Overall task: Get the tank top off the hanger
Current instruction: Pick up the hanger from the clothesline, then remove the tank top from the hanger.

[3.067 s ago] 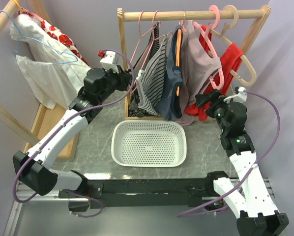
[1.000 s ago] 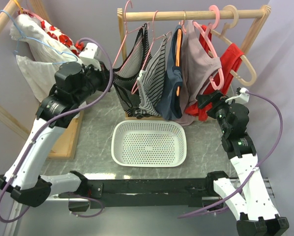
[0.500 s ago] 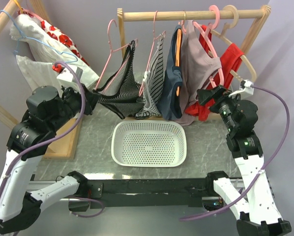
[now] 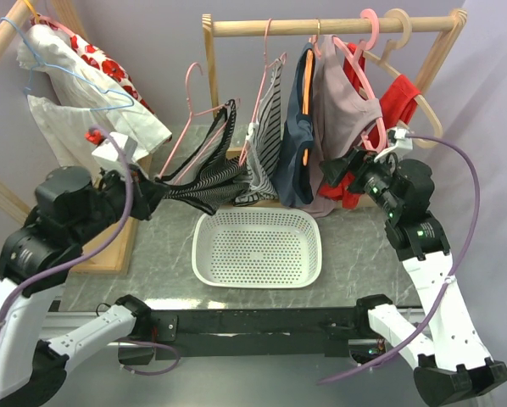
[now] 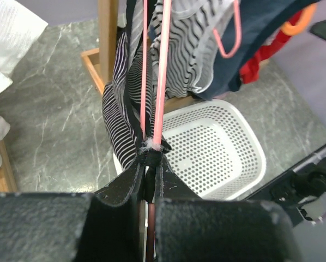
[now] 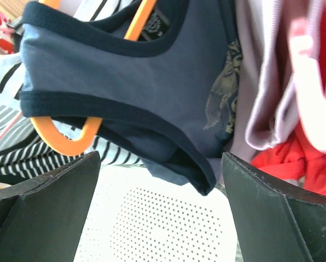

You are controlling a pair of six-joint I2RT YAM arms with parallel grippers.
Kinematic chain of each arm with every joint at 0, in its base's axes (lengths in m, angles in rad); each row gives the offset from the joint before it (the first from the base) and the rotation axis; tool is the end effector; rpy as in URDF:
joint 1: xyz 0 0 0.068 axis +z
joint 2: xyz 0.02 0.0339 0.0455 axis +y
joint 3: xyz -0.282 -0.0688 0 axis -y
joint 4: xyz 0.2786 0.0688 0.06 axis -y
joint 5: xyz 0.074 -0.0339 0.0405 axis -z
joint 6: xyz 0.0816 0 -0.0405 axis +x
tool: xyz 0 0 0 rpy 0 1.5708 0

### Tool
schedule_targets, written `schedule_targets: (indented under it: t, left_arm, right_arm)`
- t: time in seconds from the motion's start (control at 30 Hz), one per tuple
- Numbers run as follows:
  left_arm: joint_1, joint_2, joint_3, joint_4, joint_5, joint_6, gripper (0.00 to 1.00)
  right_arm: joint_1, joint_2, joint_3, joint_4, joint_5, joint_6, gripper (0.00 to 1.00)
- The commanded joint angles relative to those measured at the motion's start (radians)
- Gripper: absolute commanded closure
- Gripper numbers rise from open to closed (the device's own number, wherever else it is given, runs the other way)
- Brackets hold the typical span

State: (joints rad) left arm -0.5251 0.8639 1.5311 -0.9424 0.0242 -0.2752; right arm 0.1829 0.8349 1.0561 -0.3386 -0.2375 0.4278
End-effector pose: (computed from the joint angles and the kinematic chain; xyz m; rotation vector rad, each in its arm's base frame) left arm 0.1446 -0.0861 0.5052 0.2522 1.8690 -0.5769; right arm 0.2341 0.0628 0.4242 0.0290 1.7280 0.6549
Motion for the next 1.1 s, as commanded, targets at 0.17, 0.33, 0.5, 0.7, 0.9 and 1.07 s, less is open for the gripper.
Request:
schedule_targets:
  t: [0.17, 0.33, 0.5, 0.7, 0.9, 1.07]
  left_arm:
    - [0.002, -0.055, 0.115, -0.127, 0.123, -0.001, 0.99]
    - [0.002, -0.063, 0.124, -0.183, 0.181, 0.004, 0.99]
    - [0.002, -0.083, 0.141, -0.206, 0.22, 0.007, 0.99]
    - [0.0, -0.072, 0.213, -0.273, 0.246, 0.014, 0.99]
    - [0.0, -0.109, 0.304, -0.141, 0.181, -0.012, 0.99]
    - [0.0, -0.088, 0.348, -0.07, 0.233, -0.007, 0.99]
  right_arm:
    - [0.053, 0.043, 0.13, -0.051, -0.043, -0.076, 0.0]
    - [0.058, 0.046, 0.148, -0.06, -0.098, -0.09, 0.0]
    - [0.067, 0.058, 0.209, -0.111, -0.192, -0.127, 0.0]
    - [0.084, 0.03, 0.183, -0.097, -0.27, -0.11, 0.0]
    - [0.086, 0.05, 0.162, -0.065, -0.258, -0.1, 0.0]
    - [0.093, 0.073, 0.185, -0.06, -0.263, -0.107, 0.0]
